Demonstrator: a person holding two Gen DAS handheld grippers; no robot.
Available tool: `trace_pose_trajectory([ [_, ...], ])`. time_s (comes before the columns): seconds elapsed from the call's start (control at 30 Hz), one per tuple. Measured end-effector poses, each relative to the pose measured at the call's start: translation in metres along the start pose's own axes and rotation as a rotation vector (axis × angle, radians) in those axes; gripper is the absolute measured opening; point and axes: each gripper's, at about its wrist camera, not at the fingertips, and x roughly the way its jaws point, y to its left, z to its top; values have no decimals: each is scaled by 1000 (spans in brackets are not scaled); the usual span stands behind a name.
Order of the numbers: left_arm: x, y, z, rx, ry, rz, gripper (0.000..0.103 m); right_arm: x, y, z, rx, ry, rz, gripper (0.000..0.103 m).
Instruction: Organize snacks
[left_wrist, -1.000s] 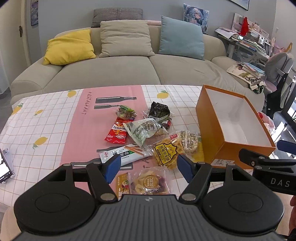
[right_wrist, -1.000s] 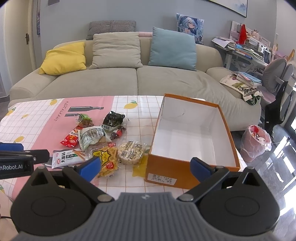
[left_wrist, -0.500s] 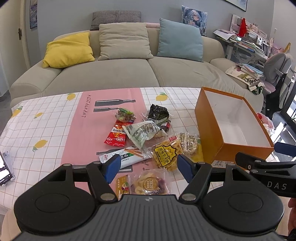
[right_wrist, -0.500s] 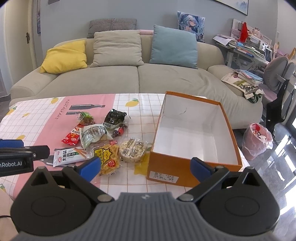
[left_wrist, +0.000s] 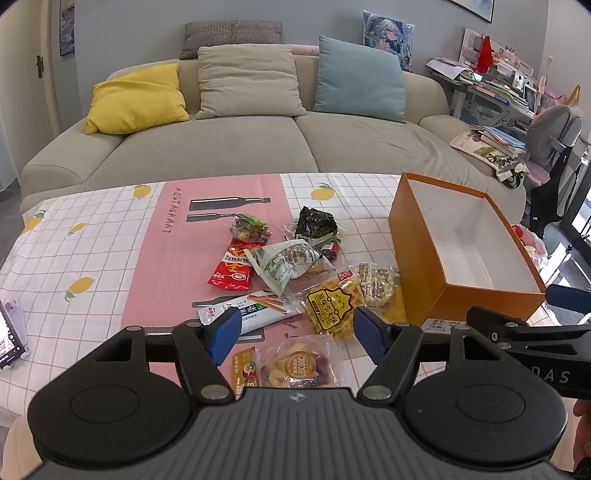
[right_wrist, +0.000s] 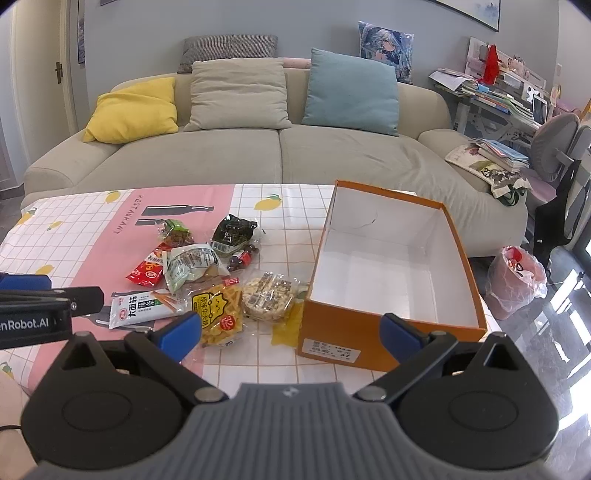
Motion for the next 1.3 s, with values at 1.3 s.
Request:
trace_pose_trajectory([
  [1.3,12,-5,0,16,33,-21,82,12,-4,-1,17,39,4,100],
])
